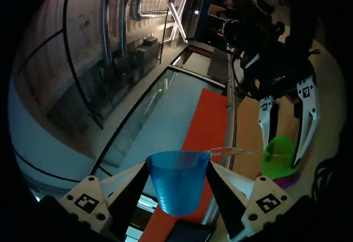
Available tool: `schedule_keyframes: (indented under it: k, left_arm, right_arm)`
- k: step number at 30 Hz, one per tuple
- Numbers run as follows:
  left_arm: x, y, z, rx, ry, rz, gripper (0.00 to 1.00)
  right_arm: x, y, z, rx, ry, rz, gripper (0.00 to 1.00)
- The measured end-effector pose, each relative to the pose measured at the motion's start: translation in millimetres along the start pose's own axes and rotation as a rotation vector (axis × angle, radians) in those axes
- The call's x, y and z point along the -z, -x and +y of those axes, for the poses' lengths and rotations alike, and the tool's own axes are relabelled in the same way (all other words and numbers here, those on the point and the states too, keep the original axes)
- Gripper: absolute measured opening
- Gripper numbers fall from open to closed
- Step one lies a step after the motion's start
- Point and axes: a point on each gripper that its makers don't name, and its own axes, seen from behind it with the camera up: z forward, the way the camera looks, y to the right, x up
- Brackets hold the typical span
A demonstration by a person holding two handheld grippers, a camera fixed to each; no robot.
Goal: Pour water
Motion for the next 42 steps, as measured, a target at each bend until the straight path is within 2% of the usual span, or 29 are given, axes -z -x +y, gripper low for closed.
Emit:
schedule_keyframes:
  k: [9, 30, 42]
  left_arm:
    - [-0.9, -3, -3.9, -0.033, -0.008, 0.0, 0.87]
    - [-3.4, -15, -14.4, -0.15, -0.028, 0.011, 0.87]
    - [-2.0, -22, -11.1, -0.222, -0.031, 0.019, 0.87]
  right_arm:
    - [1.8, 0, 2, 0.003, 0.006, 0.003, 0.91]
    - [5.5, 0, 3, 0.014, 0.01, 0.006, 0.9]
    - [6.7, -2, 5, 0.013, 0.015, 0.011, 0.9]
